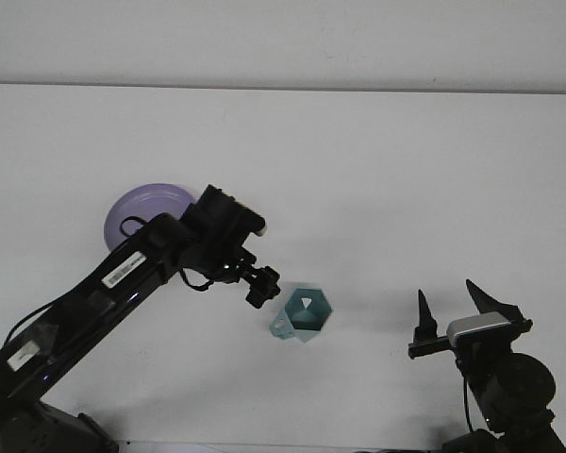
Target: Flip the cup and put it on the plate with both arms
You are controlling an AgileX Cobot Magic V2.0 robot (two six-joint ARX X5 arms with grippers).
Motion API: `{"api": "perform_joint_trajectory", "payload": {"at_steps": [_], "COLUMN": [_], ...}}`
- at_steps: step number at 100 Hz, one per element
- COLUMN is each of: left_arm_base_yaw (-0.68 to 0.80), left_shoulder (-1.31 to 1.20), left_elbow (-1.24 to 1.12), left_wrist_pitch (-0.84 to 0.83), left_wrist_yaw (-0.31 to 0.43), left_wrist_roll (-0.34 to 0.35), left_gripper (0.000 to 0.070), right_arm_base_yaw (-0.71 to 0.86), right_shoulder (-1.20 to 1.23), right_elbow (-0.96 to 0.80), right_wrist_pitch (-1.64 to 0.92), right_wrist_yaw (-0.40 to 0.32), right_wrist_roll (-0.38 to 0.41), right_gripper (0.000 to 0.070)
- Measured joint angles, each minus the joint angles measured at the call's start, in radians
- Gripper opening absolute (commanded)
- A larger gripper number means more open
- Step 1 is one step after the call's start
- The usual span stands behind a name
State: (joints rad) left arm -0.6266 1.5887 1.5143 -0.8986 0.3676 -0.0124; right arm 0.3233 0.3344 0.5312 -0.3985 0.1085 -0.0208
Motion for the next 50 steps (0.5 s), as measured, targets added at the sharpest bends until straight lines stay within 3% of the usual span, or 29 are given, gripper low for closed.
{"api": "perform_joint_trajectory", "payload": {"at_steps": [50], "left_arm_base_yaw": [-0.118], "left_shoulder": [0.214], "left_elbow": [0.088], "left_wrist_pitch": [0.01], "left_wrist_yaw": [-0.003], "left_wrist_roll": [0.015], "left_gripper": [0.0464], "right_arm_base_yaw": [0.0], "right_shoulder": [0.0], "right_elbow": [0.0], "right_wrist_pitch": [0.0], "right_wrist_yaw": [0.0], "right_wrist_roll": [0.002], "right_gripper": [0.0522]}}
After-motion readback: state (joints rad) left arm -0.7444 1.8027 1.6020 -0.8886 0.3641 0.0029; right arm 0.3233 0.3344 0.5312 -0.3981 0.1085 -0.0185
